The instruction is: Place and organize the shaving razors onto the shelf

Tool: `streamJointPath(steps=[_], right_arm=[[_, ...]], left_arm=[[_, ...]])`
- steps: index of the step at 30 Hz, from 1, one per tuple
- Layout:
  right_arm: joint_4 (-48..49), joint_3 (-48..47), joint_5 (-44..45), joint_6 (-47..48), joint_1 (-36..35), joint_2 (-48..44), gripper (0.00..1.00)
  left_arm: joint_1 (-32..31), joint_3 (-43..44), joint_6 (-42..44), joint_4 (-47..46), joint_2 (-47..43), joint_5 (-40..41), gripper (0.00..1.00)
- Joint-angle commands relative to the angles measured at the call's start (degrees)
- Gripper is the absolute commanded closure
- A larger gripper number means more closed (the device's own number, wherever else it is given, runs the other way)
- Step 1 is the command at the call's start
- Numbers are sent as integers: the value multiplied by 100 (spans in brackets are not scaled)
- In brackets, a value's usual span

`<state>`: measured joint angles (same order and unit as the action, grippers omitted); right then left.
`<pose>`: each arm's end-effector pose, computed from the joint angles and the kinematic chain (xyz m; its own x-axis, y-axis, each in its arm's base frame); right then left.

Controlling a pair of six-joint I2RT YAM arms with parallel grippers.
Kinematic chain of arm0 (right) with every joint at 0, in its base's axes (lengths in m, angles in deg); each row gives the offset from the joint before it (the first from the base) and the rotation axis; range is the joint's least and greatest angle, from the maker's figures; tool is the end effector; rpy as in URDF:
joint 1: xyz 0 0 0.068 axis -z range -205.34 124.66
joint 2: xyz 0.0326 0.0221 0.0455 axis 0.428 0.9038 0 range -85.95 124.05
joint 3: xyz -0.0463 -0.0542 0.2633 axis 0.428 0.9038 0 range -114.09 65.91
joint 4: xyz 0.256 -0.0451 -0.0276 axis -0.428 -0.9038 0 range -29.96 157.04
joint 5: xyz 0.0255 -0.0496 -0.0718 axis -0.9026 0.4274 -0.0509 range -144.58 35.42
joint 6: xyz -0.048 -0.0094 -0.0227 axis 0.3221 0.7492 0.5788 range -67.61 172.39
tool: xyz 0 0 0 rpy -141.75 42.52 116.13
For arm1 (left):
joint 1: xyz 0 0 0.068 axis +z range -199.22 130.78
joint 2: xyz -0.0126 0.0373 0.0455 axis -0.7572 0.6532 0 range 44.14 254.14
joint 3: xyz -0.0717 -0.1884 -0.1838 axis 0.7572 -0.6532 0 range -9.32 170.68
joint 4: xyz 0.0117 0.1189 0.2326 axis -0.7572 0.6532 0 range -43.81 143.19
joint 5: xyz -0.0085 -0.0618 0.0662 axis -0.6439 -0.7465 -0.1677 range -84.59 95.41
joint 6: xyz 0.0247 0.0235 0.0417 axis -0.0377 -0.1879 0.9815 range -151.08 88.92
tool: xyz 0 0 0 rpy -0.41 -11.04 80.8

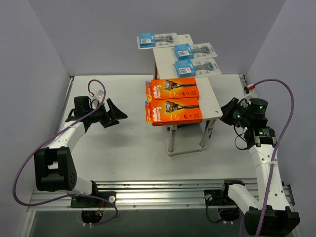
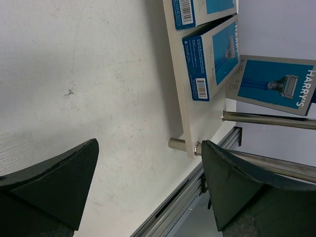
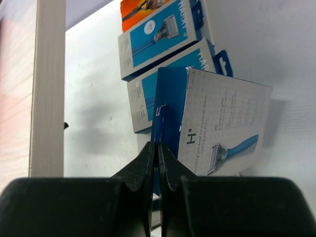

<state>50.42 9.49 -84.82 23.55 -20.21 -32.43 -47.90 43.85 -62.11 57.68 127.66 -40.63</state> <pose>0.2072 -0.0006 0.3733 -0.4048 0.4548 -0.7933 -0.2452 0.7818 0.5733 0.3062 -0.0186 0.2380 -0.8396 -0.3771 -0.3910 0.1020 0.5974 -0.7954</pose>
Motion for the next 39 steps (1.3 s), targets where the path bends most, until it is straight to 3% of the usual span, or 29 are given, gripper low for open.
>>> streamJointPath(steps=[1, 4, 15, 23, 39], right_arm=[[115, -220, 158, 98, -380, -96, 100], [142, -290, 395, 54, -767, -34, 100], [264, -317, 554, -34, -1154, 97, 100], [493, -352, 1090, -236, -2041, 370, 100], [125, -396, 1775, -254, -2112, -8, 100]], left_arm=[[-9, 97, 88, -6, -47, -19, 6], [0, 97, 97, -6, -47, -28, 6], [0, 97, 88, 3, -56, -72, 6], [17, 115, 79, 3, -21, -107, 6], [8, 115, 88, 20, 23, -98, 6]])
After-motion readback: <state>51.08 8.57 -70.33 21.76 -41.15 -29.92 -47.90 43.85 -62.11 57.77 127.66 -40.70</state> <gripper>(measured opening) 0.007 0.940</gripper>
